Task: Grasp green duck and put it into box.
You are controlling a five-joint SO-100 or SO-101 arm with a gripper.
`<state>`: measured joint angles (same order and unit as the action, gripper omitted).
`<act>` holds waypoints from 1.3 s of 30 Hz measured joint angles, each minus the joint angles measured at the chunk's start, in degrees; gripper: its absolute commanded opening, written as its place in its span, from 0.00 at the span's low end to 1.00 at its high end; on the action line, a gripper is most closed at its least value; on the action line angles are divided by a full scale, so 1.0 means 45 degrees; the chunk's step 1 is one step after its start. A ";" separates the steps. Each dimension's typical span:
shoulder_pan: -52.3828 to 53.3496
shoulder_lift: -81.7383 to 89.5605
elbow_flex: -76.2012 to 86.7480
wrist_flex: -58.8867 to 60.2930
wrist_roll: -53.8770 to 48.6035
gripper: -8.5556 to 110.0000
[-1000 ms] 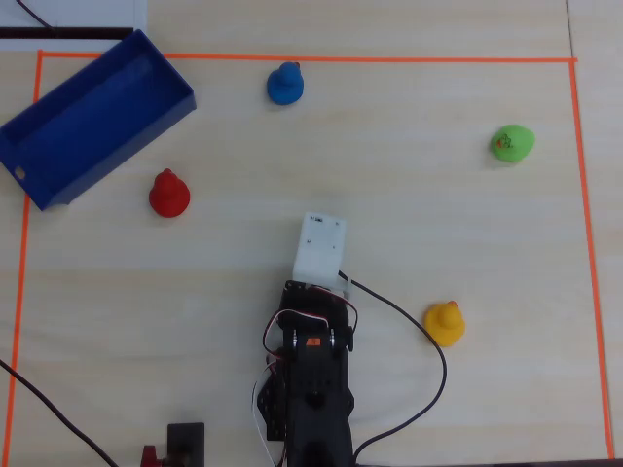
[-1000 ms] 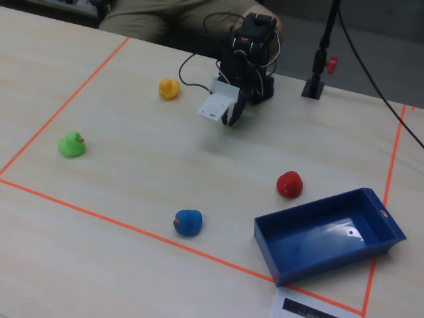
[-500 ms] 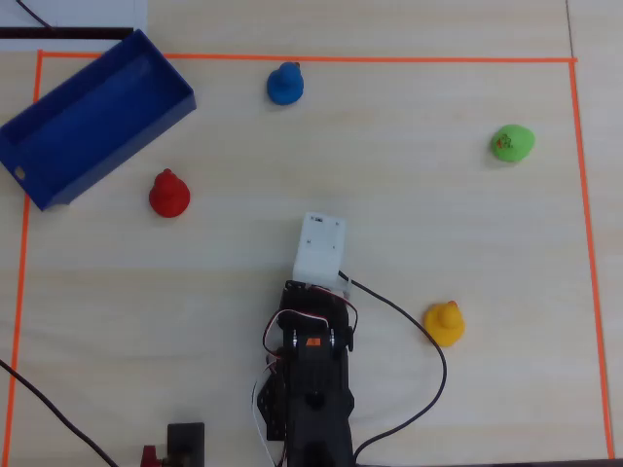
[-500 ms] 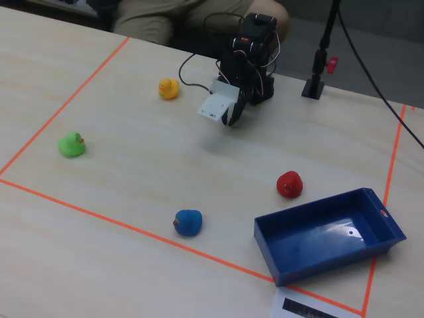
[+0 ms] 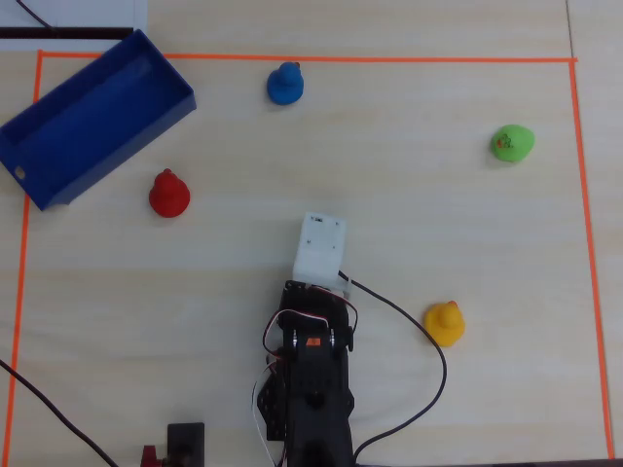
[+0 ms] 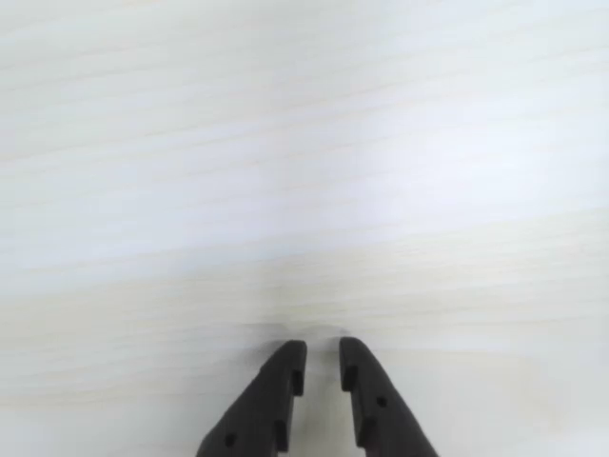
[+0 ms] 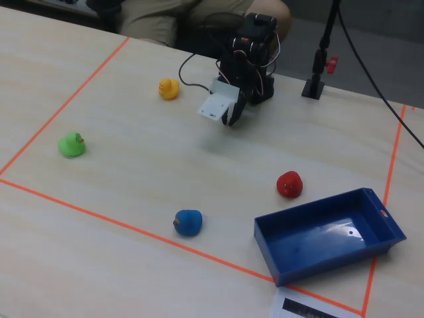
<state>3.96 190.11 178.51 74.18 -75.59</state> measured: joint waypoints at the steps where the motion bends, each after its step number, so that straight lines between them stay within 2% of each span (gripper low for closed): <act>1: 0.0000 0.0000 0.0000 0.0000 0.0000 0.09; 13: 0.0000 0.0000 0.0000 0.0000 0.0000 0.08; 18: 0.0156 -0.0078 0.0000 -0.0117 -0.0059 0.14; 21: 0.1172 -0.1289 -0.0645 -0.1289 -0.0625 0.18; 24: 0.2285 -0.3438 -0.2813 -0.2285 -0.1113 0.24; 30: 0.4336 -0.8047 -0.8926 -0.3828 -0.1504 0.27; 39: 0.8281 -1.3301 -1.5879 -0.8164 -0.2852 0.34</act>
<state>41.22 130.25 107.05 37.44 -88.42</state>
